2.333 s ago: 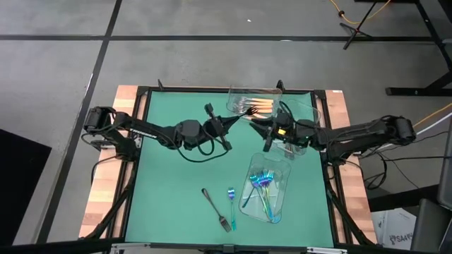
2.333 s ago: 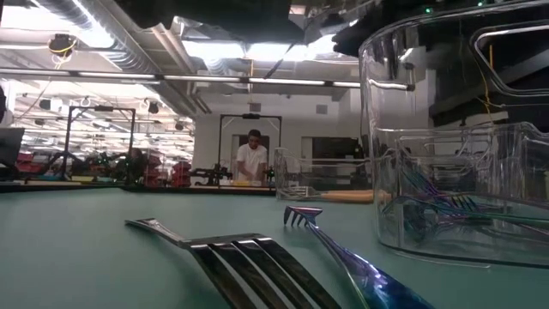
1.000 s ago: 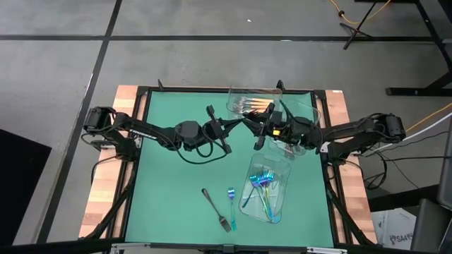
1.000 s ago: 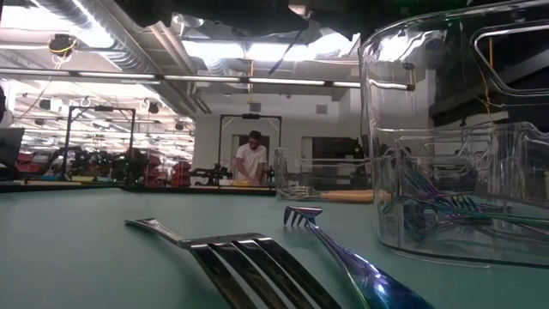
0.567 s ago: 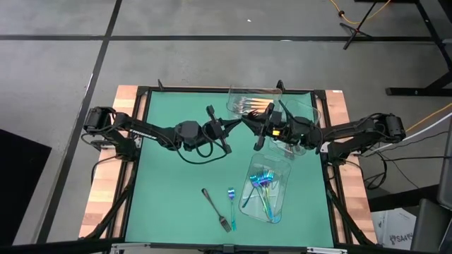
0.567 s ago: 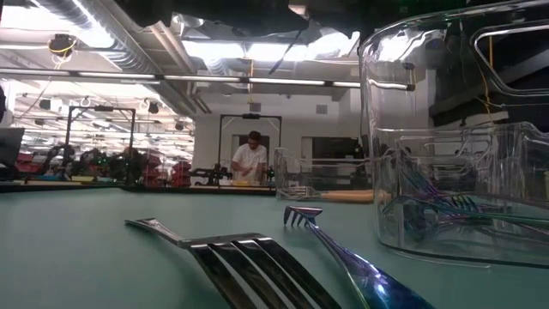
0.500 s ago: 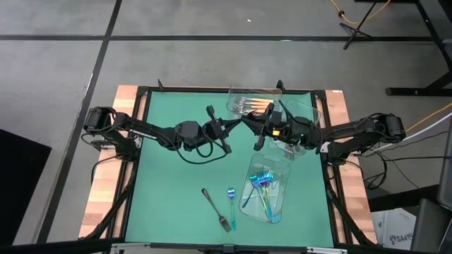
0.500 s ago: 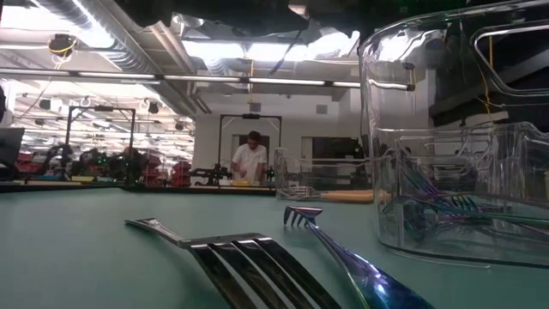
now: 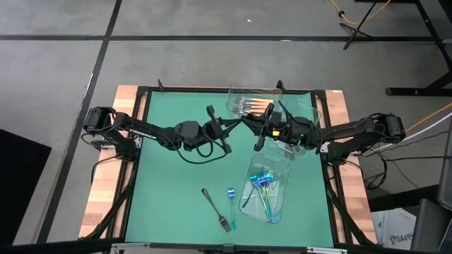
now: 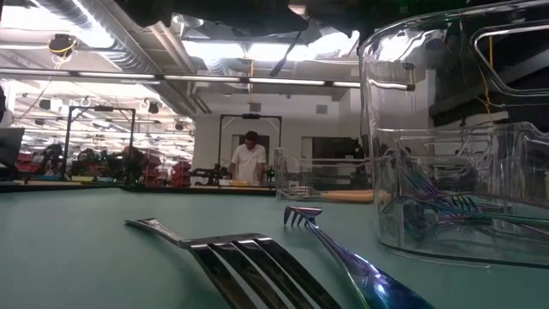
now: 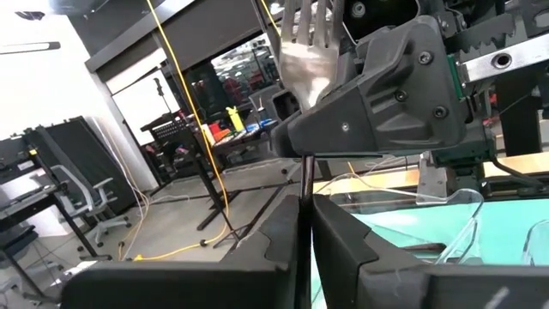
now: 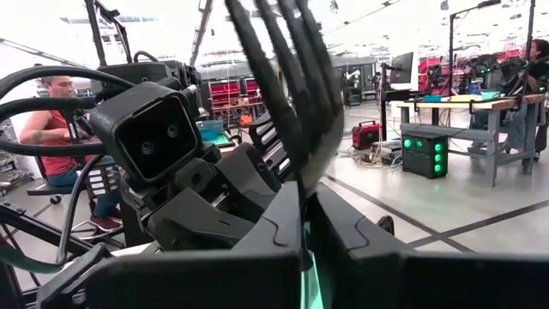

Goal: Sort silverware by color (type)
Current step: Put the black fork into the center transparent bin

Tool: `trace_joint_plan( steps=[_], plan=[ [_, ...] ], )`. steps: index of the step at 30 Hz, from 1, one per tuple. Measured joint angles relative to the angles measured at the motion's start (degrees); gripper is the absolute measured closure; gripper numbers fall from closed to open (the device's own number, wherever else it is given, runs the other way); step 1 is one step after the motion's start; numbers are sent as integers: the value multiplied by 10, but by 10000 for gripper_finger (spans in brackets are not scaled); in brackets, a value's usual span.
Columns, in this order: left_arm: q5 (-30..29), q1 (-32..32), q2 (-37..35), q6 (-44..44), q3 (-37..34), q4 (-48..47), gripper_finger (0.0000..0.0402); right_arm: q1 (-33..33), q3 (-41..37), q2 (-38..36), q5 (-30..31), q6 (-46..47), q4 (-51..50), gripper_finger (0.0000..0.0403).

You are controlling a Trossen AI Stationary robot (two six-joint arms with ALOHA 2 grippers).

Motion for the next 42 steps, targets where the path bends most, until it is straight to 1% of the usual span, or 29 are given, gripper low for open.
trace_joint_plan(
  steps=[6,12,17,22,25,31,36,39,42],
  plan=[
    [-2,0,0,0,0,-1,355,0,0,0,20,0,0,402],
    [-2,0,0,0,0,-1,343,0,0,0,22,0,1,403],
    [0,0,0,0,0,-1,339,0,0,-8,34,0,1,403],
    [1,0,0,0,0,-2,342,0,0,-34,49,0,-6,403],
    [1,0,0,0,0,-2,343,0,0,-59,67,-1,-38,403],
    [0,0,0,0,0,-1,339,0,0,-126,103,0,-138,403],
    [0,0,0,0,0,-1,339,0,0,-190,146,3,-229,403],
    [0,0,0,0,0,-1,339,0,1,-232,179,29,-289,403],
    [0,0,0,0,0,-1,339,0,1,-275,198,61,-346,403]
  ],
)
